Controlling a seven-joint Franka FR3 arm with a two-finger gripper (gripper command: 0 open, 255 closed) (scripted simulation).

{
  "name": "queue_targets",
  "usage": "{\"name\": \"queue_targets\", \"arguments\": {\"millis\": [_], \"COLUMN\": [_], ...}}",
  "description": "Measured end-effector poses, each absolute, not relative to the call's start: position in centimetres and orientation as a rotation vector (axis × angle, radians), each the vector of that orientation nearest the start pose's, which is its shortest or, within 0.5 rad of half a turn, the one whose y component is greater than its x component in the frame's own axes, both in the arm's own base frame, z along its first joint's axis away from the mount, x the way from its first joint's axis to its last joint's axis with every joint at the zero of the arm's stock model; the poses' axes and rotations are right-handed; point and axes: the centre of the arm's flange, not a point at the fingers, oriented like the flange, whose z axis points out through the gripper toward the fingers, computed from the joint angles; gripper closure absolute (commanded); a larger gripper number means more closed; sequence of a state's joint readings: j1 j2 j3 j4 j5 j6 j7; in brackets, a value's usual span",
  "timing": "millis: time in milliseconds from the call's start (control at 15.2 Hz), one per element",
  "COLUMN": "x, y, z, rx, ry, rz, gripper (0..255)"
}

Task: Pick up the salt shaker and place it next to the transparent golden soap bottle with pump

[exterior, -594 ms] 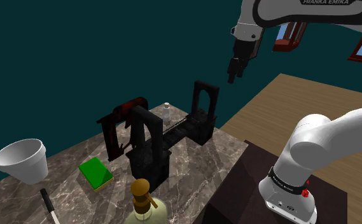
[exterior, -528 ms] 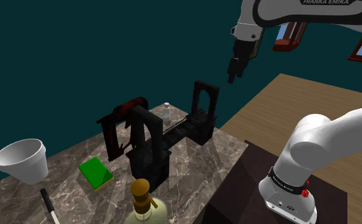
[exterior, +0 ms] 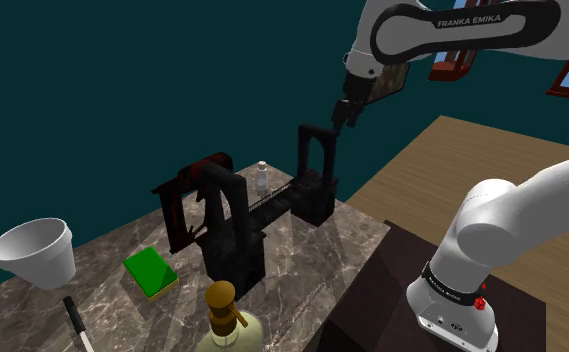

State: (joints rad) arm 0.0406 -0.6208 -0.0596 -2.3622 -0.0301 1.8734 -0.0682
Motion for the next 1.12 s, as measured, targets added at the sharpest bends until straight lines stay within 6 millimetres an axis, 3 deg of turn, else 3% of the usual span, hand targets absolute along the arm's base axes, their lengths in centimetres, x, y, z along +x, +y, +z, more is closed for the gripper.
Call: {"name": "queue_targets", "arguments": {"millis": [330,396,594,726,1122], "x": [44.7,45.1,45.9,47.2,52.2], "y": [-0.3,-0.2,-0.2,0.3,2.0], "z": [56.2,56.6,55.7,54.3,47.3], "rx": [-3.086,-3.070,-3.070,-3.054,-3.035], "ry": [-0.110,-0.110,-0.101,-0.097,-0.113], "rz": [-0.601,-0.679,-0.635,-0.644,-0.497], "gripper": [0,0,0,0,0]}}
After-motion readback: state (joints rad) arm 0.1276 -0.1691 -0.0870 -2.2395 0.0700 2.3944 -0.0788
